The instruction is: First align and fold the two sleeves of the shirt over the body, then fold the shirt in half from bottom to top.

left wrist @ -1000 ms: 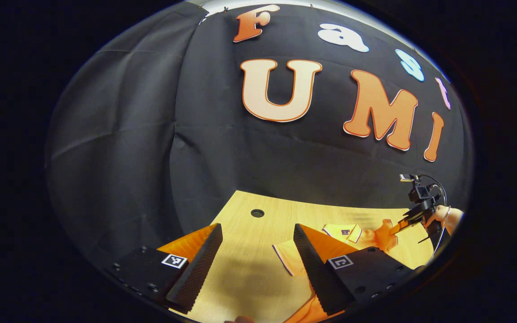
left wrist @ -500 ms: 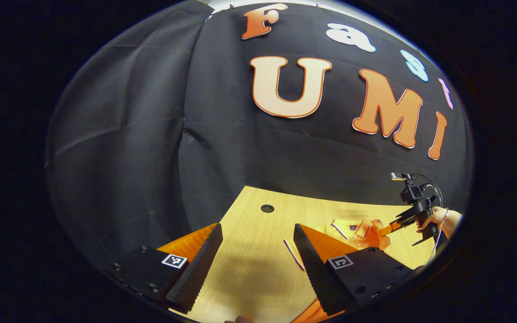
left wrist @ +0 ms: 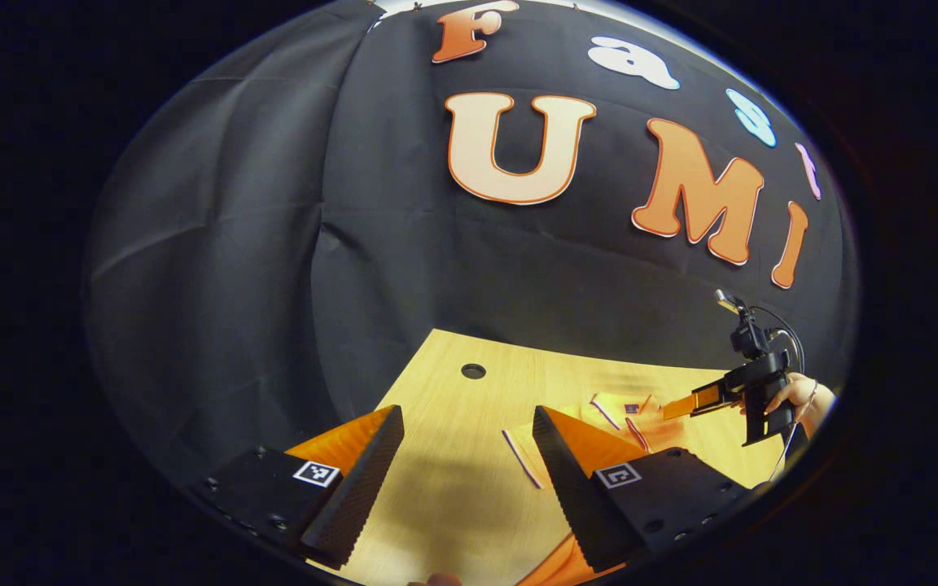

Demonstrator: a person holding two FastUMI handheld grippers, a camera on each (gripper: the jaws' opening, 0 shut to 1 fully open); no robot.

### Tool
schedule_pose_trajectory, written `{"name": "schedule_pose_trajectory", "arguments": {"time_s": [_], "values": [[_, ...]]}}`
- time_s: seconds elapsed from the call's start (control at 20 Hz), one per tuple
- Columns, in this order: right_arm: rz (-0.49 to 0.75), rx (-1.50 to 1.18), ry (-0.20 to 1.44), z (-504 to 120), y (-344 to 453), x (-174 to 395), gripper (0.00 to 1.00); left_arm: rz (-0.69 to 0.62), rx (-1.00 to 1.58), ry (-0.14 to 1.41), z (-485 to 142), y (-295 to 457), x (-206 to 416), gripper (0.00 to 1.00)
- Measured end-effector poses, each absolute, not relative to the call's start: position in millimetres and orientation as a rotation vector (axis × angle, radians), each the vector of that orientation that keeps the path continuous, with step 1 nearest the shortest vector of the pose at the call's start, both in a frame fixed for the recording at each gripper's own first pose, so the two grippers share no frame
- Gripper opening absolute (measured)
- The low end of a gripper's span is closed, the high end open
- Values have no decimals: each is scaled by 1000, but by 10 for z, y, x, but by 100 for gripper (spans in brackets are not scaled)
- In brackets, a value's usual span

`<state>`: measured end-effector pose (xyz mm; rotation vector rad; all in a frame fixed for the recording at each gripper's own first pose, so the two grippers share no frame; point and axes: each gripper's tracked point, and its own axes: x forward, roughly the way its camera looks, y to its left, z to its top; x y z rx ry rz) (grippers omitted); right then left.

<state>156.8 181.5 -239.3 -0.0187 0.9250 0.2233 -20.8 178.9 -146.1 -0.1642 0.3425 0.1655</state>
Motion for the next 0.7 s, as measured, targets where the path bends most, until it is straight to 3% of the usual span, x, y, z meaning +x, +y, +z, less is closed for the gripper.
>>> {"name": "schedule_pose_trajectory", "arguments": {"time_s": [0.2, 0.7], "values": [[180, -17, 838, -2122, 1593, 1546, 99, 131, -173, 347, -1428, 1577, -28, 98], [161, 32, 609, -1214, 1144, 1296, 99, 77, -209, 540, -2014, 1166, 500, 98]]}}
